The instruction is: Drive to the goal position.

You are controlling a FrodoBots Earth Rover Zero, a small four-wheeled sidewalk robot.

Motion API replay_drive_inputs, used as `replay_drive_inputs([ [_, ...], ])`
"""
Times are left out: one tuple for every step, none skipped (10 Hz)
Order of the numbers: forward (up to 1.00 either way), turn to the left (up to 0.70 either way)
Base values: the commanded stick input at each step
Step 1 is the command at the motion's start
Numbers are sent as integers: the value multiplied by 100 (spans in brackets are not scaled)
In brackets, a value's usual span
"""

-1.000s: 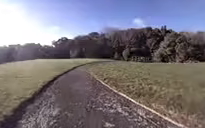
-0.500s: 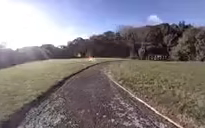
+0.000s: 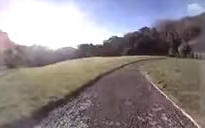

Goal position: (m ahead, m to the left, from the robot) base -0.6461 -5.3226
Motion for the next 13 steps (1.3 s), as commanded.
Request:
replay_drive_inputs([
  [50,0],
  [50,-8],
  [50,-39],
  [50,-46],
  [50,-46],
  [50,-46],
  [50,-25],
  [50,0],
  [50,0],
  [50,0],
  [50,0],
  [50,0],
  [50,0],
])
